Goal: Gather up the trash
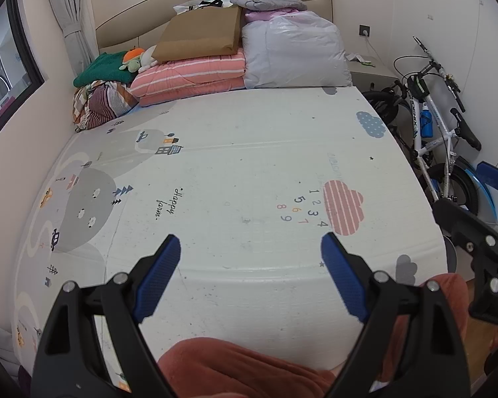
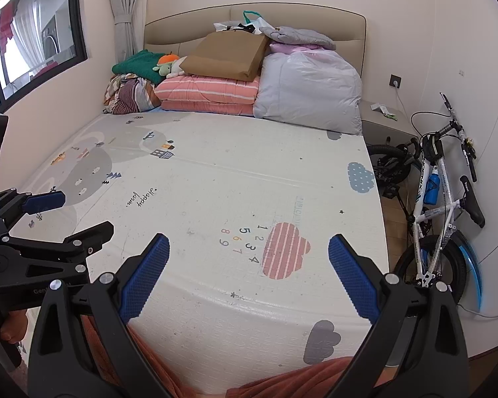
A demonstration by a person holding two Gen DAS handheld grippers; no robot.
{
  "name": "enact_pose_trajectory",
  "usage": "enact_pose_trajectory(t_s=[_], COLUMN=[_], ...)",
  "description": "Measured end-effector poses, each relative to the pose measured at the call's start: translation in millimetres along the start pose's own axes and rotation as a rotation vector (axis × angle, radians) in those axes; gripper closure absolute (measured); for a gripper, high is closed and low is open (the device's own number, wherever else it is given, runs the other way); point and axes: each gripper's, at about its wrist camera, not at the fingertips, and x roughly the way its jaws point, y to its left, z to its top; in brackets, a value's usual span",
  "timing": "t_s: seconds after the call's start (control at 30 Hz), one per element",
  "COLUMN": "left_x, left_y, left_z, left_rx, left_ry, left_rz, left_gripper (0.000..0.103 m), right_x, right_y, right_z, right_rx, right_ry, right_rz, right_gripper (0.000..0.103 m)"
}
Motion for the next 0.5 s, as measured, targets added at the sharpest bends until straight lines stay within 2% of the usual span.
enact_pose_trajectory(t_s=[0.5], left_x=[0.9], left_y=[1.7], left_z=[1.3], left_rx=[0.003], left_ry=[-0.001], left_rz=[0.000], left_gripper=[0.017], right_x=[-0.4], right_y=[-3.4], right_z=[2.1], right_rx=[0.012], right_ry=[-0.001], right_rz=[-0.004], right_gripper=[0.010])
